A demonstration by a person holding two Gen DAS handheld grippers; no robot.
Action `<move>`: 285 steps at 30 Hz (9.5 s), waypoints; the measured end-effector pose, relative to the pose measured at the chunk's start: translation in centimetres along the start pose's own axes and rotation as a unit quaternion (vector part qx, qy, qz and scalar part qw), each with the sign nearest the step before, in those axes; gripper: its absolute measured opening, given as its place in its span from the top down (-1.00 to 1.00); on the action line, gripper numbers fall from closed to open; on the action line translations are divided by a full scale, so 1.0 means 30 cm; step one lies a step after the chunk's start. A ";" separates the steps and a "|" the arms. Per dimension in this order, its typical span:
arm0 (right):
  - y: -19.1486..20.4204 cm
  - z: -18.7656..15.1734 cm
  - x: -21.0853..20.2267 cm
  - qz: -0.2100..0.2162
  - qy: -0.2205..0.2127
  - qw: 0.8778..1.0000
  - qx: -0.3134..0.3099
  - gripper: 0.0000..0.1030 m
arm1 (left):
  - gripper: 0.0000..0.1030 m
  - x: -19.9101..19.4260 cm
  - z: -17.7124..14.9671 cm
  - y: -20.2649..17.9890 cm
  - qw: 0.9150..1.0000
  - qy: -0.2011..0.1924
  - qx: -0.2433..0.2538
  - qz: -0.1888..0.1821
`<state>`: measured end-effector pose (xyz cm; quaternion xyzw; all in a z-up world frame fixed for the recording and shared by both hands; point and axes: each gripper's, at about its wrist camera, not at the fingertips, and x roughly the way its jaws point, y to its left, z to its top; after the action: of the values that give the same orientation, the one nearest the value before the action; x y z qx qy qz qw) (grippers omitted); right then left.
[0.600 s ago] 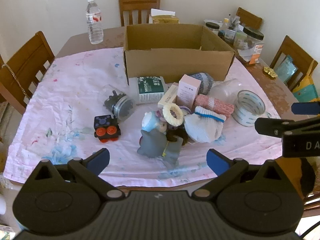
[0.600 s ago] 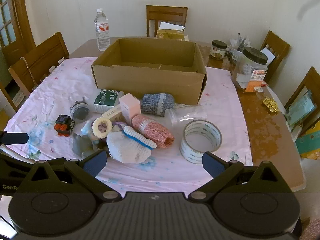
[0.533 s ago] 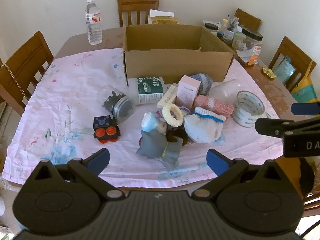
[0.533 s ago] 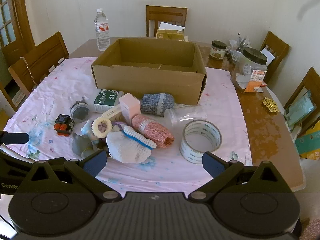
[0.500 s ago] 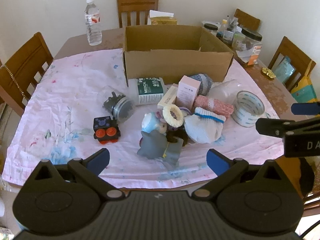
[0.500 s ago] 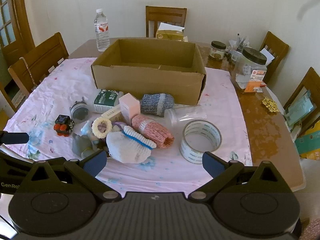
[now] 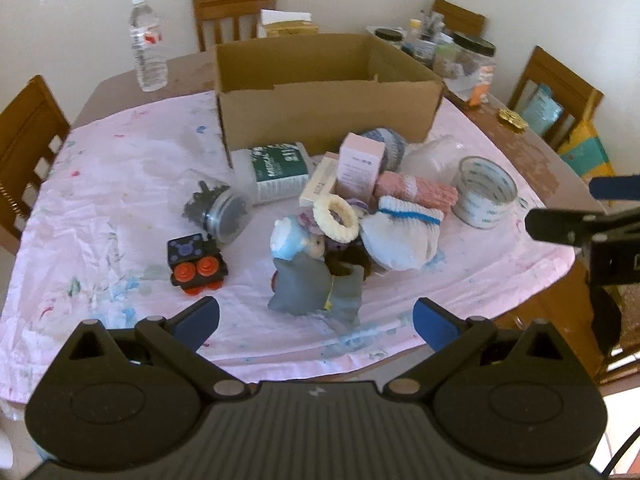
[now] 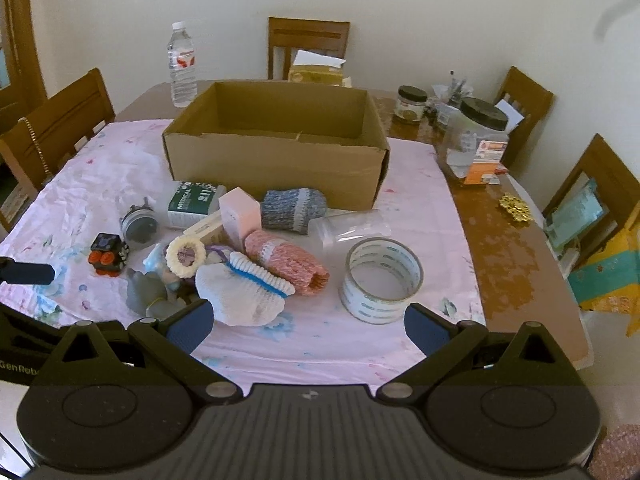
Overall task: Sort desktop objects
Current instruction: 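Grasp the grey plush toy with the left tool while the right tool grasps the clear tape roll, then carry the plush and tape roll into the cardboard box and open both tools, then move the left tool to the black toy block with orange wheels and grasp it, then grasp the white knit mitten with the right tool, then carry the toy block and white mitten into the box and open both tools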
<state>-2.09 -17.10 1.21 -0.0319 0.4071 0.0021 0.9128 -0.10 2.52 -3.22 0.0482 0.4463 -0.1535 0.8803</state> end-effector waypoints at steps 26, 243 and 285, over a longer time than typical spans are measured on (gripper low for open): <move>-0.075 0.007 0.164 0.032 0.006 0.998 -0.051 -1.00 | -0.95 0.210 0.023 -0.010 0.999 -0.010 0.034 0.008; 0.069 -0.042 0.522 0.165 0.043 0.985 0.021 -0.83 | -0.02 0.369 0.043 0.289 0.986 -0.018 -0.120 0.115; -0.019 0.148 0.300 0.121 0.004 0.990 -0.065 -0.65 | 0.01 0.149 0.175 0.203 0.995 -0.049 -0.069 0.043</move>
<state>7.26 -17.62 -2.49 -0.0420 0.4110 0.1390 0.9000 8.33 6.11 -3.99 -0.0009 0.4099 -0.0862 0.9080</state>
